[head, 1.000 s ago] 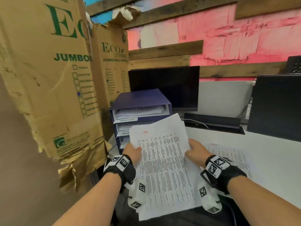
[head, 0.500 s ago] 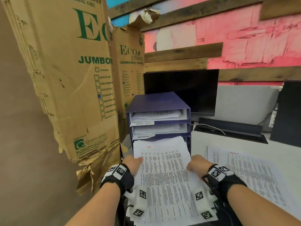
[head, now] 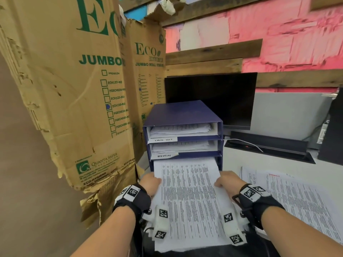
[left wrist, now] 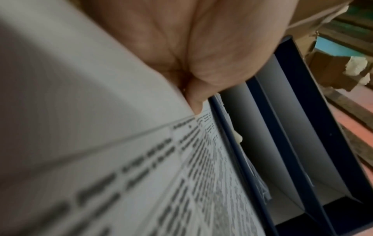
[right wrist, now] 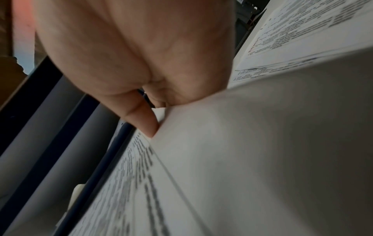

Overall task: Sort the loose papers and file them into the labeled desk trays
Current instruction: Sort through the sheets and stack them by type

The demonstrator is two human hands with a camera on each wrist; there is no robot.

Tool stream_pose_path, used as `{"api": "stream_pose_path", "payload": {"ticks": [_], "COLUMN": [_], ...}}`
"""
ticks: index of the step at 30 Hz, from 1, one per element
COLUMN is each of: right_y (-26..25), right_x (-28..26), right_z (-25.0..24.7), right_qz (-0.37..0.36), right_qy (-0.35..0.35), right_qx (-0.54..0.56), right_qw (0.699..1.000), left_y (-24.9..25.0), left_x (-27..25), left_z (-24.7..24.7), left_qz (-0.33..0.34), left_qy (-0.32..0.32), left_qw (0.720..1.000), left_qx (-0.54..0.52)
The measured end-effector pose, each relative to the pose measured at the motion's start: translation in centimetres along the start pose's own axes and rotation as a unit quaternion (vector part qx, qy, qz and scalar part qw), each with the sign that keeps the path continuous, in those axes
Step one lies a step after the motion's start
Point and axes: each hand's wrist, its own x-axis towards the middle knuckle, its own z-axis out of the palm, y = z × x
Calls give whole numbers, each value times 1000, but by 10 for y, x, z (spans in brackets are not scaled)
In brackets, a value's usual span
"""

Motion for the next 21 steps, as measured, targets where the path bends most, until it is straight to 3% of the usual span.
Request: {"api": "stream_pose_path", "payload": {"ticks": [2,6,11,13,15,16,18,21], "right_y": [0,-10,-17,-16,-9,-7,4,15], "right_x": [3,5,13,17,19,18,13,4], "right_z": [-3,-5,-7,-6,-6,-6,-11,-18], "right_qz": [-31,-65,-104,-100,-78,-61,-8,27], "right_qy": [1,14,105,108,77,49,-16,-106], "right_qx": [110,191,166,171,184,185,175,122], "right_qw": [993,979,975,974,977,980,984,987], "left_y": [2,10,5,3,20,28,39,40], "left_x": [6,14,14,12,4,-3,-11,1], "left_z": [-3,-5,9,17,12,8,5,5], "left_qz": [7,2,-23,-31,-62,-15,26,-43], "left_qy": [15,31,-2,-14,-3,-15,-31,8], "left_qw": [999,994,1000,998,993,977,956,985], "left_qx": [-48,-103,-12,47,101,214,289,168]}}
